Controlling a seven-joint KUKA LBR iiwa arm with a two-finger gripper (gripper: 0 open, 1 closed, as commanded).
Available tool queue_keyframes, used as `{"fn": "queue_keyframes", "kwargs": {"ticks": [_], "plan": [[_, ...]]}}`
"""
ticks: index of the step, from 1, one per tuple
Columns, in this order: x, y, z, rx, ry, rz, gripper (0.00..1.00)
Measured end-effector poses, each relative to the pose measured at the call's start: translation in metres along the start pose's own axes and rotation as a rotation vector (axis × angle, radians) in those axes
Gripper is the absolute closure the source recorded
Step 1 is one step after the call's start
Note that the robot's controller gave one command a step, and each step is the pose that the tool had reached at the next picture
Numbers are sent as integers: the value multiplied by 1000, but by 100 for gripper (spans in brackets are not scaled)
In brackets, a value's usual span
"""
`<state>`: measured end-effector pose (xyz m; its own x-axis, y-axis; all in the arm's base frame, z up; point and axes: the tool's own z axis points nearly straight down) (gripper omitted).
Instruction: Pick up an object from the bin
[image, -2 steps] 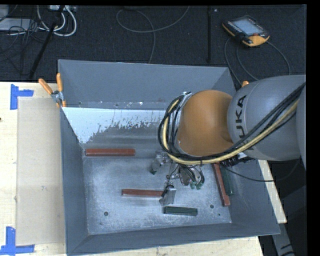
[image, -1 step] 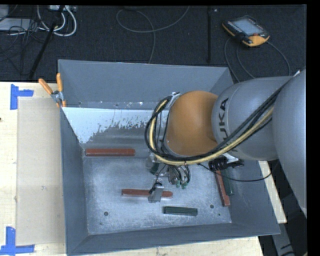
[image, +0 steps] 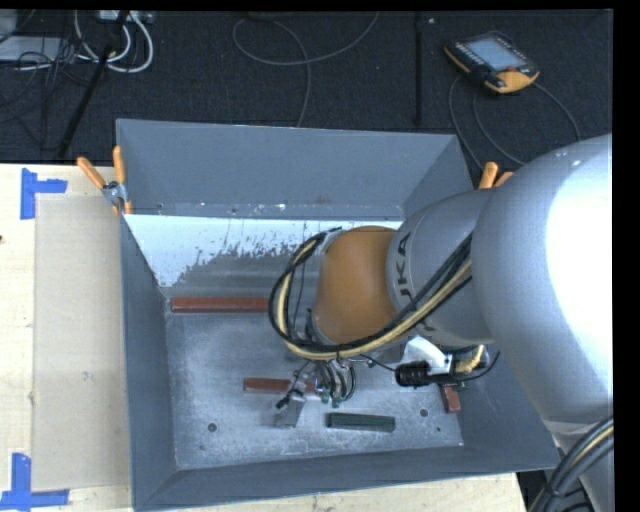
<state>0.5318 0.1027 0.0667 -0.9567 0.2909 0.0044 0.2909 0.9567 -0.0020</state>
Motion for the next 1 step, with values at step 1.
{"fn": "queue_keyframes", "kwargs": {"ticks": [1], "plan": [[-4,-3,-3,-2,-3,-54,100]]}}
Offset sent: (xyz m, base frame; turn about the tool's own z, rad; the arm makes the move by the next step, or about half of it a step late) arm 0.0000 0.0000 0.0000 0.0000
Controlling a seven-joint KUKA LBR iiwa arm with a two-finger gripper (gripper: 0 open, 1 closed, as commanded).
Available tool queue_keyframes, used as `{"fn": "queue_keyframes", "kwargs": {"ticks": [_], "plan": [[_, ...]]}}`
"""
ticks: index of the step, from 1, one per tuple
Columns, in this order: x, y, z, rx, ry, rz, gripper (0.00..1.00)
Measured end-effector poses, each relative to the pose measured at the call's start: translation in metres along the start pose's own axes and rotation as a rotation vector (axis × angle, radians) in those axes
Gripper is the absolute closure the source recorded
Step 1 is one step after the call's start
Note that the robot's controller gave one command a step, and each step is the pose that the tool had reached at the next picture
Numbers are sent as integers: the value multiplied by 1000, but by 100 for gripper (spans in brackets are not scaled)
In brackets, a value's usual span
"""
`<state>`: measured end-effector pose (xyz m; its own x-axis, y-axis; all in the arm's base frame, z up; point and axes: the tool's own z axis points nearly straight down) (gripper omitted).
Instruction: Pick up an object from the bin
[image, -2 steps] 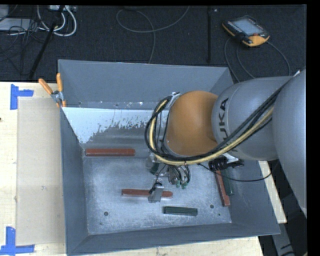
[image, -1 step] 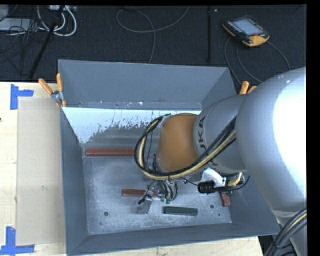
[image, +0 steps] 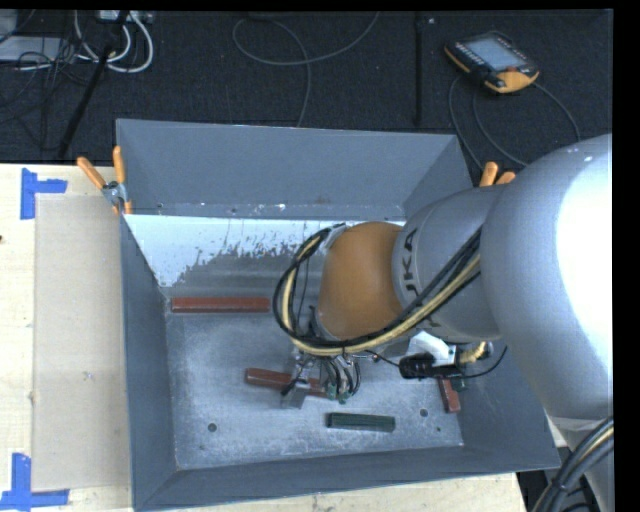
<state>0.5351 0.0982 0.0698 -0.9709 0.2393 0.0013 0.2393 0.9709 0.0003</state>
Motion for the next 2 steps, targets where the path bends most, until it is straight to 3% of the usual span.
{"fn": "queue_keyframes", "kwargs": {"ticks": [2], "plan": [[1,0,-3,1,2,0,100]]}}
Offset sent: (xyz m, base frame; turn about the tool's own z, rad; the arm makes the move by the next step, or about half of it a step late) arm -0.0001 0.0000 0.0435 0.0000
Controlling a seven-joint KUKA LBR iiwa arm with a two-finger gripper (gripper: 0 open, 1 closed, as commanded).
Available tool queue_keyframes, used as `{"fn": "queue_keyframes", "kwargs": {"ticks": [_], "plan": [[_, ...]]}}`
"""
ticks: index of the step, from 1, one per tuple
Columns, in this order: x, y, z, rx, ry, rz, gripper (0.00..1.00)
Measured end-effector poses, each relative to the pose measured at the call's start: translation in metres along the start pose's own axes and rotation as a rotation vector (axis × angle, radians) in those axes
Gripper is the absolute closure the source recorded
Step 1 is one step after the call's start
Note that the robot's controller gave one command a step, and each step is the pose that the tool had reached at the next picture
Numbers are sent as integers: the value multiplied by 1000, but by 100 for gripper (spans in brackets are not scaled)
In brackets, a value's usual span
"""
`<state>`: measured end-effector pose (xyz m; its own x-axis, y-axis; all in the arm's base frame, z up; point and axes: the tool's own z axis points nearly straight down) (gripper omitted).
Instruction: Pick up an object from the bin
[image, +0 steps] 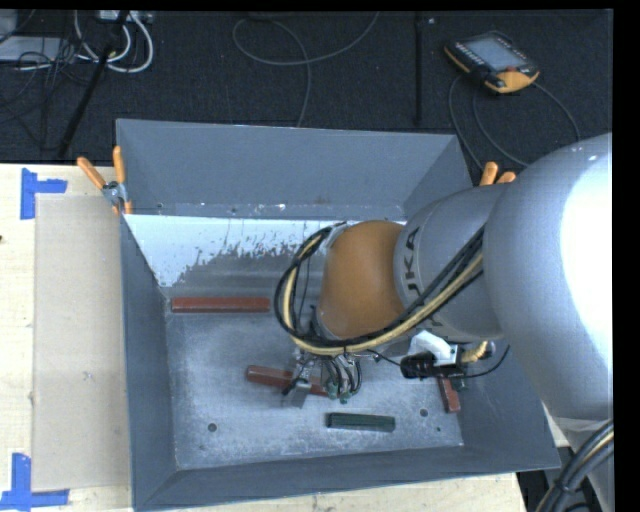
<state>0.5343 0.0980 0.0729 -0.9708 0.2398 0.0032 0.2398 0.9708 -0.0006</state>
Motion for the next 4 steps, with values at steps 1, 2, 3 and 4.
{"fn": "queue_keyframes", "kwargs": {"ticks": [1,2,3,4], "plan": [[2,-1,-15,3,7,0,100],[1,-1,-37,1,1,0,100],[-1,0,-47,-2,-5,0,100],[-1,0,-53,-1,-5,0,100]]}}
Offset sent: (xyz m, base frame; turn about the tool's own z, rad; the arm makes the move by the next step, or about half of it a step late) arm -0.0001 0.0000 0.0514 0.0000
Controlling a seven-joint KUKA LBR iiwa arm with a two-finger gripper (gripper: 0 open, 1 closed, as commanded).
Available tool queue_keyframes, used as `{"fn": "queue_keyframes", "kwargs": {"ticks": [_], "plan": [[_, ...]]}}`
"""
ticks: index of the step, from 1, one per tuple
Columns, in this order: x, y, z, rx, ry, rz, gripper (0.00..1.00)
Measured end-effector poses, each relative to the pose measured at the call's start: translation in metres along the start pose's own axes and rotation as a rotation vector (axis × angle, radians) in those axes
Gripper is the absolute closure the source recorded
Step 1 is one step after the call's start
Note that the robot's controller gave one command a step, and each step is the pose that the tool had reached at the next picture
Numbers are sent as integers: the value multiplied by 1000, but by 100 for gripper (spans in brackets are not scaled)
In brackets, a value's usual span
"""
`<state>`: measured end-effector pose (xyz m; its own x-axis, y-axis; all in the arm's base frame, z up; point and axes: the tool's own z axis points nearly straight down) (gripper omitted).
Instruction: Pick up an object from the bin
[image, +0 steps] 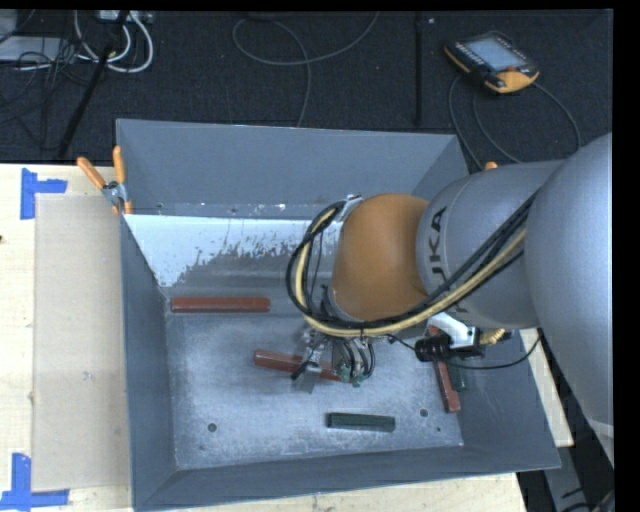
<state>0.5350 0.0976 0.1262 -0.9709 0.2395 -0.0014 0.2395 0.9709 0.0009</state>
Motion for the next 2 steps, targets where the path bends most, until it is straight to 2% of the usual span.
{"fn": "queue_keyframes", "kwargs": {"ticks": [2], "plan": [[1,0,-8,2,5,0,100]]}}
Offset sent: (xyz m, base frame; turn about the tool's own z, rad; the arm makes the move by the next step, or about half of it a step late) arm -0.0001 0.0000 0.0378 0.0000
